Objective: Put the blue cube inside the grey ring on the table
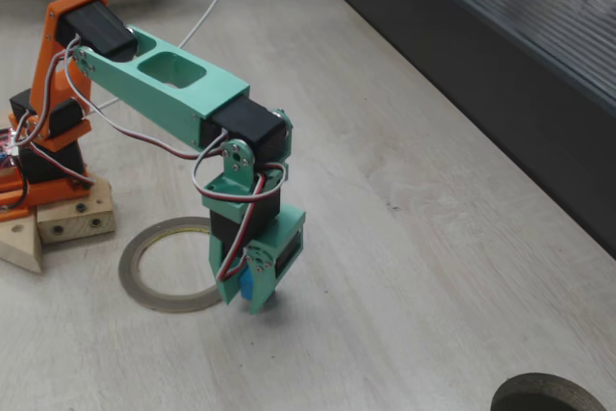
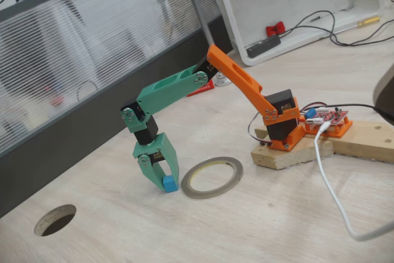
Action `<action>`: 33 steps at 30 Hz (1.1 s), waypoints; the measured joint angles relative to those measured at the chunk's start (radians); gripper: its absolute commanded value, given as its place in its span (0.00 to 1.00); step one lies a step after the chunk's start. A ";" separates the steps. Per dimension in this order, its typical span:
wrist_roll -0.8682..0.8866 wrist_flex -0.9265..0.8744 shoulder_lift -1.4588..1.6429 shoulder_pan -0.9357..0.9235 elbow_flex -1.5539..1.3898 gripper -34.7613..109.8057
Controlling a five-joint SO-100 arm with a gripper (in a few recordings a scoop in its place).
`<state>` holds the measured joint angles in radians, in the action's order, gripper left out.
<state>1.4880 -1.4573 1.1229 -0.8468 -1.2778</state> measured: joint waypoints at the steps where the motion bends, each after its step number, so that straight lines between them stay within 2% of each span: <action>1: 0.000 0.000 0.023 0.000 0.000 0.25; 12: 0.000 -0.009 0.259 0.000 -0.003 0.25; 33: 0.000 -0.009 0.285 0.000 -0.049 0.25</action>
<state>1.4880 -1.4665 1.4082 -0.8468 -1.3269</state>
